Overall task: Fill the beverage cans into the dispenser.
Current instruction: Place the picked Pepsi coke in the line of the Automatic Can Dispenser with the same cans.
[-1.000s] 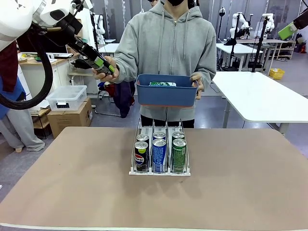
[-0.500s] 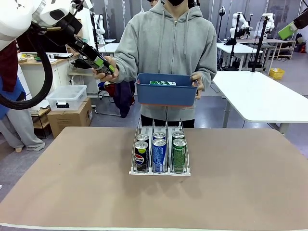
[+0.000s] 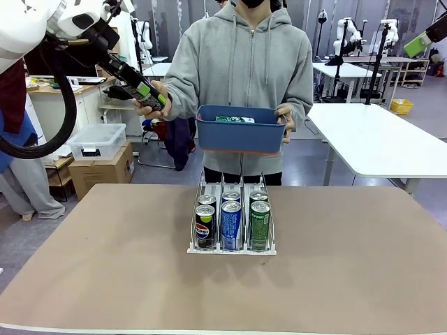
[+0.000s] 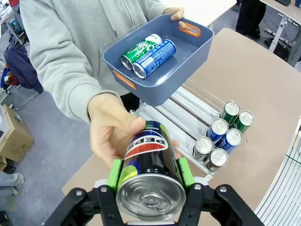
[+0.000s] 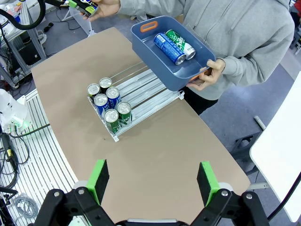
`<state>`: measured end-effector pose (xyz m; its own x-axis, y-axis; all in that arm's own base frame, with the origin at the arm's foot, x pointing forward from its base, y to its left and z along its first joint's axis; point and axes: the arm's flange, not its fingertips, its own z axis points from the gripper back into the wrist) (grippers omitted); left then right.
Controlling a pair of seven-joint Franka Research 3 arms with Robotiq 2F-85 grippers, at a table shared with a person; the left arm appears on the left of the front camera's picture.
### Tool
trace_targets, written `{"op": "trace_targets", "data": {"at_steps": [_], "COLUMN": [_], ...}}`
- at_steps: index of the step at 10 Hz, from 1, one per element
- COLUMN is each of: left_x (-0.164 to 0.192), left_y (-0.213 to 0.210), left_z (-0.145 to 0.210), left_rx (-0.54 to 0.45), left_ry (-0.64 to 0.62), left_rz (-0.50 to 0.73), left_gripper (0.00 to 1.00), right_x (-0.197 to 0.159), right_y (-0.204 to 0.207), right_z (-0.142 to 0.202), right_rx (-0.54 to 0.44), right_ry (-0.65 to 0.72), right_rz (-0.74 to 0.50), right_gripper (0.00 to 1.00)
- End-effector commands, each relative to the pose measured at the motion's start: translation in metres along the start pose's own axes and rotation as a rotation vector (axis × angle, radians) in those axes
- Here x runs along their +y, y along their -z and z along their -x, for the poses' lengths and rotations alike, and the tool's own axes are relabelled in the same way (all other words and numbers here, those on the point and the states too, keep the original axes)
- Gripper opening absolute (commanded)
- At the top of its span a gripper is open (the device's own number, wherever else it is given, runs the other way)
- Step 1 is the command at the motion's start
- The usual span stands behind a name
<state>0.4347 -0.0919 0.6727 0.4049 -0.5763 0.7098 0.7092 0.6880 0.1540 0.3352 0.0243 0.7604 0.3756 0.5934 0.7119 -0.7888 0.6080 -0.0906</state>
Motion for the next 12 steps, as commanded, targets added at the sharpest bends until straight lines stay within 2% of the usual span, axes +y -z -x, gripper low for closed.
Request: {"op": "trace_targets", "data": {"at_steps": [1,12], "left_x": [0.0002,0.0002], "left_y": [-0.0019,-0.0019], "left_z": [-0.0004,-0.0004], "left_rx": [-0.004,-0.004], "left_ry": [0.0,0.0], "left_rz": [-0.002,-0.002], "left_gripper": [0.07,0.07], "right_x": [-0.0003,-0.0003], "right_y": [0.0004,0.0004], "right_z": [0.0,0.0], "right_rx": [0.0,0.0], "right_ry": [0.0,0.0], "right_rz": [-0.001,-0.001], "right_gripper": [1.0,1.0]}}
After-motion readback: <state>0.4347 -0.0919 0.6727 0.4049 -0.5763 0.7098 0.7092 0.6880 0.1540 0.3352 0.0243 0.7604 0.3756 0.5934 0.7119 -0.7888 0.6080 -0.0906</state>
